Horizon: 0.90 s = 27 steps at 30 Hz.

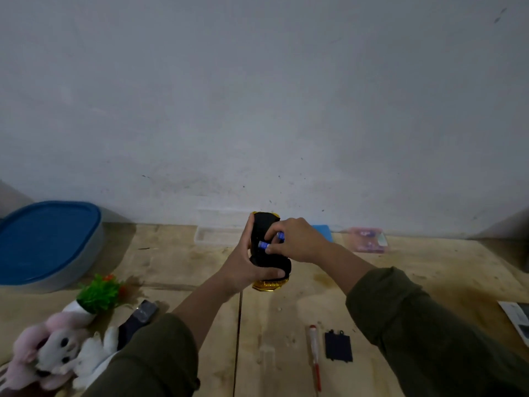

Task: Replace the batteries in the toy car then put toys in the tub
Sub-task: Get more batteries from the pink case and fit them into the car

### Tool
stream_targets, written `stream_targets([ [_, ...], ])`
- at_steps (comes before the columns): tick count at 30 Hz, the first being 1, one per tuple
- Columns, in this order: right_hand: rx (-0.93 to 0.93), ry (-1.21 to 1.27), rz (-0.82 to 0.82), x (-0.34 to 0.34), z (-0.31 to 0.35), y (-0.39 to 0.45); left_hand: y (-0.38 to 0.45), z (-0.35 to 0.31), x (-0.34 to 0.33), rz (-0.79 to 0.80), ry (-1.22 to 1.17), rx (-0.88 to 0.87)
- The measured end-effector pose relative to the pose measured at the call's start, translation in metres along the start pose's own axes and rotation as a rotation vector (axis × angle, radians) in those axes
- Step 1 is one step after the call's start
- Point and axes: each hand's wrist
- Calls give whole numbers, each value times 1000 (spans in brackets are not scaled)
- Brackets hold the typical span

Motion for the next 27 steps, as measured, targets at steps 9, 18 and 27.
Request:
stream_targets([
  [9,32,-178,42,5,20,2,-4,2,24,35,5,-1],
  [18,-17,93,-305,-3,29,-3,-7,-1,28,42,-91,-54],
  [27,-458,541,-226,3,27,-4,-10,-14,32,-18,-141,-142],
])
Point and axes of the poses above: each hand's wrist, its own y-axis towards the middle knuckle, its own x-axis out of the back of the hand, z = x × y, and after that the axes turned 10 degrees about x, right-handed
